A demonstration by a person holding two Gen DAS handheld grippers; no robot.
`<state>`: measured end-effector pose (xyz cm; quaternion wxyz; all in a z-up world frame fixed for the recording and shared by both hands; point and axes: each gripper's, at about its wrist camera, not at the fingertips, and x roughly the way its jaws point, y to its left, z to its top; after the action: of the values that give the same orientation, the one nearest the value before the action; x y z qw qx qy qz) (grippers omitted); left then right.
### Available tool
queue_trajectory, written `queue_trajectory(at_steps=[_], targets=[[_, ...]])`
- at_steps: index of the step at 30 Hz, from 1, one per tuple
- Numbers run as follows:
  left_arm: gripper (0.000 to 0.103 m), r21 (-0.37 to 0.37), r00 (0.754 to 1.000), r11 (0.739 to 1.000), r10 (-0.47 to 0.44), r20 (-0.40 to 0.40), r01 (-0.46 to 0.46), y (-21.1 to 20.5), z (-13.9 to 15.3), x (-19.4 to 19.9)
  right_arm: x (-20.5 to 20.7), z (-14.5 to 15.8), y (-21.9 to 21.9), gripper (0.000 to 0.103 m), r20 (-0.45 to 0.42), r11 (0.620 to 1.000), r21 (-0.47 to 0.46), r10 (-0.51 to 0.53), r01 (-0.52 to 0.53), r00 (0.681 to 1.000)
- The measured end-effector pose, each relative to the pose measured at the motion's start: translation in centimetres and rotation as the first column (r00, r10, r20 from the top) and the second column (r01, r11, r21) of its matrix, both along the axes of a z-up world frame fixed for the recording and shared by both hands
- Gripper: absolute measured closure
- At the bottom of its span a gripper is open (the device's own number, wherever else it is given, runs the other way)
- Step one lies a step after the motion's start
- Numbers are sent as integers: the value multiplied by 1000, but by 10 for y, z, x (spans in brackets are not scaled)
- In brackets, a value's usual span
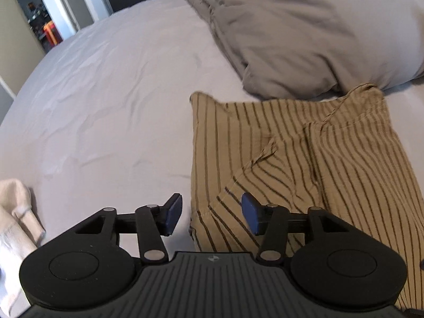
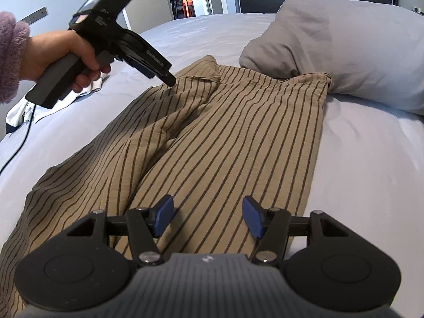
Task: Fold clothes
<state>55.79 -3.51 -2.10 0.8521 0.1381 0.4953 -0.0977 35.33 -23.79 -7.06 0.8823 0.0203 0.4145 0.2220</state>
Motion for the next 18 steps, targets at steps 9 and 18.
queue_trajectory(at_steps=[9, 18], targets=[[101, -23, 1000, 1000, 13, -29, -13, 3, -3, 1, 4, -12, -3, 42, -25, 1000, 6, -27, 27, 999], [102, -136, 999, 991, 20, 27, -16, 15, 74, 11, -2, -5, 7, 42, -38, 996, 87, 26, -23, 999]])
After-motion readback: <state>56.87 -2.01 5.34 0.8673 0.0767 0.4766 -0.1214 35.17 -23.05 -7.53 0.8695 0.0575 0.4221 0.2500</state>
